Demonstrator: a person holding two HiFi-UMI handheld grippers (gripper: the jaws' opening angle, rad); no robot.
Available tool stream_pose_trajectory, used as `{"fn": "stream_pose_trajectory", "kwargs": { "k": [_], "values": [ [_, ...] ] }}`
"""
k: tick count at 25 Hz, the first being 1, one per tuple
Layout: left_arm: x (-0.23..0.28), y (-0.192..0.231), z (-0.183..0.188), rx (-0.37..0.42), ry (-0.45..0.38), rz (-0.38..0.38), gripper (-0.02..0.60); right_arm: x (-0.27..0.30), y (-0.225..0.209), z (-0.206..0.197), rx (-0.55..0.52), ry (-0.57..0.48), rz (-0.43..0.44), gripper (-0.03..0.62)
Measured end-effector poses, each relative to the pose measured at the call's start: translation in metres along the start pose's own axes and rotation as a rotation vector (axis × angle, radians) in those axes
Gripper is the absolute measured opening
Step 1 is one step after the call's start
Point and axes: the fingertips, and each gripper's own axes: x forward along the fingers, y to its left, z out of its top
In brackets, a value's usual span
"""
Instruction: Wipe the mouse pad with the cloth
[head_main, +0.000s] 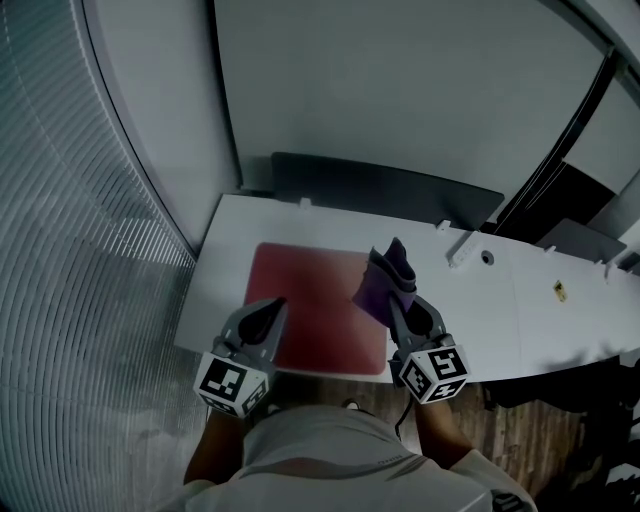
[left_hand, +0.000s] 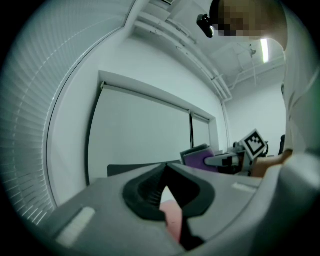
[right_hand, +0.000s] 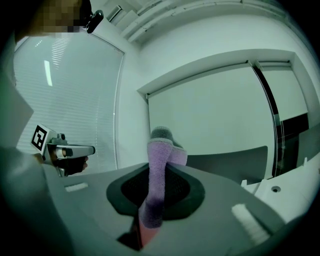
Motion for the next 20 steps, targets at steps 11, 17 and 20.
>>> {"fn": "stream_pose_trajectory", "kwargs": {
  "k": [11,17,20],
  "values": [
    [-0.005,-0.009,0.002,-0.001,-0.011,0.007,0.003,-0.009,0.001,0.001,-0.004,0.0,0.004,0.049],
    [-0.006,-0.007,0.007,-0.011,-0.018,0.013,0.003,-0.012,0.0,0.001,-0.01,0.005,0.004,0.049],
    [-0.007,-0.01,0.016,-0.012,-0.021,0.023,0.003,-0.018,-0.004,0.006,-0.01,0.007,0.003,0.049]
  ]
}}
